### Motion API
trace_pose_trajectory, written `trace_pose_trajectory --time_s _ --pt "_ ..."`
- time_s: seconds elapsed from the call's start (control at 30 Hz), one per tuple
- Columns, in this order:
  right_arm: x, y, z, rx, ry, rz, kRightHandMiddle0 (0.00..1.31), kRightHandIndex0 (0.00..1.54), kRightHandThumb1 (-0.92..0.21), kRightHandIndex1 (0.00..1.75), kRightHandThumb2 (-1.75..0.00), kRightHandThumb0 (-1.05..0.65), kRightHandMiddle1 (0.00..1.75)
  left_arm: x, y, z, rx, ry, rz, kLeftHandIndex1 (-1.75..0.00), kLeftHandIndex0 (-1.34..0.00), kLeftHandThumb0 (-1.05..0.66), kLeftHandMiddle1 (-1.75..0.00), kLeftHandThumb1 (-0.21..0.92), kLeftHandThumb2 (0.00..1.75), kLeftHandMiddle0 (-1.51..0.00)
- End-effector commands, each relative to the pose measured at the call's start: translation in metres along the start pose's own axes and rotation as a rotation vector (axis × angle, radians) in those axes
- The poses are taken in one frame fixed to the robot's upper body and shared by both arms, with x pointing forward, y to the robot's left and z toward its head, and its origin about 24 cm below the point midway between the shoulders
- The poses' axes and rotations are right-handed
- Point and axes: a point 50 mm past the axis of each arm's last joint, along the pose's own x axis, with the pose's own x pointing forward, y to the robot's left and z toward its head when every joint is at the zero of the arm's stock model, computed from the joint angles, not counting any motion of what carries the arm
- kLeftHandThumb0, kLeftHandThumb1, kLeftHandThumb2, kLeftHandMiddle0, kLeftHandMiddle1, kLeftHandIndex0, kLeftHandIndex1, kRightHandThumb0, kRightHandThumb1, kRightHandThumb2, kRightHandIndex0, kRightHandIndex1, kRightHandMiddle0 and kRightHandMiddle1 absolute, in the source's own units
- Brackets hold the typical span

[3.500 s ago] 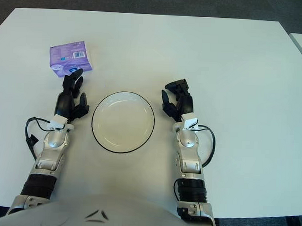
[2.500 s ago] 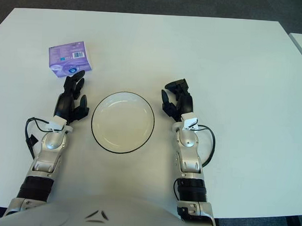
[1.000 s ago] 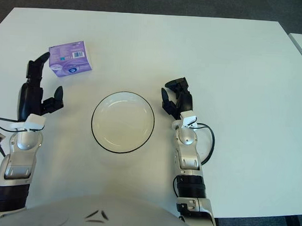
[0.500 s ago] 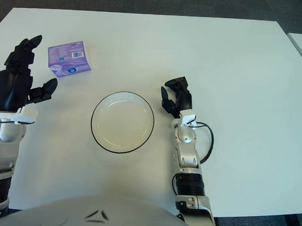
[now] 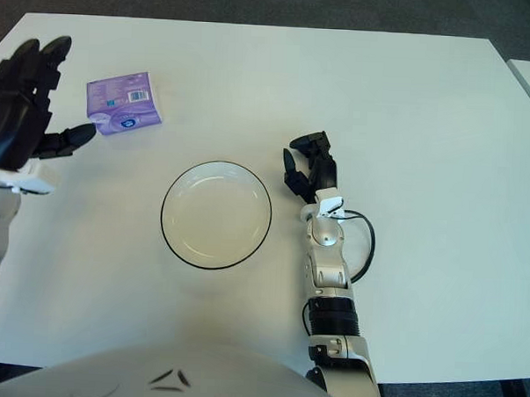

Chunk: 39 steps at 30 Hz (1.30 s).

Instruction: Put the tissue paper into the plate.

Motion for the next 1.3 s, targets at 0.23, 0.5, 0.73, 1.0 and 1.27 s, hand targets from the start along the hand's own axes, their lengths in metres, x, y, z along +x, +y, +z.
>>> trace_pose_trajectory --time_s 0.23,0.5,0.73,1.0,1.27 --pt "-0.016 -0.004 -0.039 -0.007 0.202 -0.015 0.24 0.45 -0.92 0.96 -0.46 -0.35 1.69 0.024 -0.003 -0.003 0.179 -0.092 -0.158 -0.02 0.00 -0.90 0.00 0.92 0.93 -0.03" --pt "-0.014 -0.004 -0.040 -0.003 0.199 -0.014 0.24 0.46 -0.92 0.97 -0.46 -0.35 1.68 0.062 -0.002 -0.015 0.362 -0.164 -0.263 0.00 0.00 -0.97 -0.01 0.92 0.96 -0.02" --pt "-0.013 -0.005 -0.041 0.000 0.201 -0.013 0.24 0.45 -0.92 0.98 -0.47 -0.35 1.69 0.078 -0.003 -0.013 0.388 -0.181 -0.362 0.00 0.00 -1.03 -0.03 0.92 0.92 -0.07" --pt "-0.012 -0.007 -0.041 0.000 0.193 -0.010 0.23 0.44 -0.92 0.99 -0.47 -0.34 1.70 0.088 -0.016 -0.015 0.409 -0.206 -0.414 0.00 0.00 -1.05 -0.03 0.92 0.89 -0.07" --pt "-0.013 -0.009 -0.042 0.008 0.185 -0.004 0.23 0.43 -0.92 0.99 -0.48 -0.34 1.70 0.096 -0.031 -0.019 0.417 -0.212 -0.485 -0.03 -0.04 -1.05 -0.01 0.92 0.87 -0.06"
